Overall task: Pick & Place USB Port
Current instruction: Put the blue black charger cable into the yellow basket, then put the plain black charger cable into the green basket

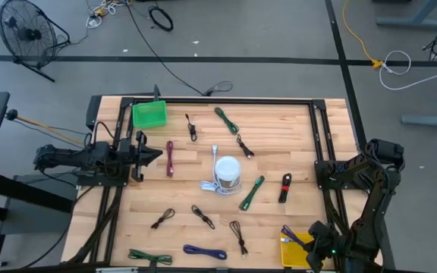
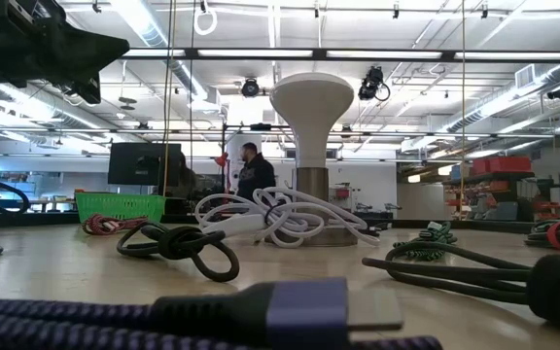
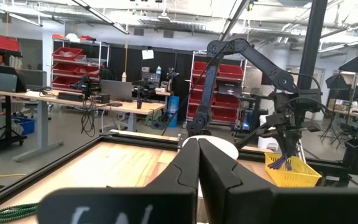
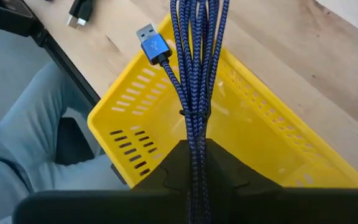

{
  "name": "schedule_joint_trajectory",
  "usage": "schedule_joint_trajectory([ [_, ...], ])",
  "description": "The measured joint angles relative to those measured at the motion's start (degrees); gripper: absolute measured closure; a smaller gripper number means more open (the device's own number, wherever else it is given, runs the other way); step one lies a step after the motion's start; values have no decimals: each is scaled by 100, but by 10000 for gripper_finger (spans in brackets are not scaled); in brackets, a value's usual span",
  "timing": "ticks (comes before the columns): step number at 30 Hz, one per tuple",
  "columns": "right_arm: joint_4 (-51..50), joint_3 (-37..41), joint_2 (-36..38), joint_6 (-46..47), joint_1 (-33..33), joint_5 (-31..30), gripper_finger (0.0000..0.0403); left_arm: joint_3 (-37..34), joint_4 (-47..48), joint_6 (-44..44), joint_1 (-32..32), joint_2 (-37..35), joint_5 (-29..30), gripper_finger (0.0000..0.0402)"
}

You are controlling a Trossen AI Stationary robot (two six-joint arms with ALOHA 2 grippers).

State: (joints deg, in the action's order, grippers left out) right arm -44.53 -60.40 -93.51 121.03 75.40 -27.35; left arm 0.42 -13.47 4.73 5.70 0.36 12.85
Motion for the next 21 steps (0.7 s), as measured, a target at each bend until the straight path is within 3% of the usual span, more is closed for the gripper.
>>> schedule_joint_trajectory([
  [12, -237, 2, 4, 149, -3, -7, 270, 0, 0, 2, 1, 0, 1, 394],
  [21, -1301, 4, 321, -105, -668, -22, 262, 0, 0, 4, 0, -1, 1, 394],
])
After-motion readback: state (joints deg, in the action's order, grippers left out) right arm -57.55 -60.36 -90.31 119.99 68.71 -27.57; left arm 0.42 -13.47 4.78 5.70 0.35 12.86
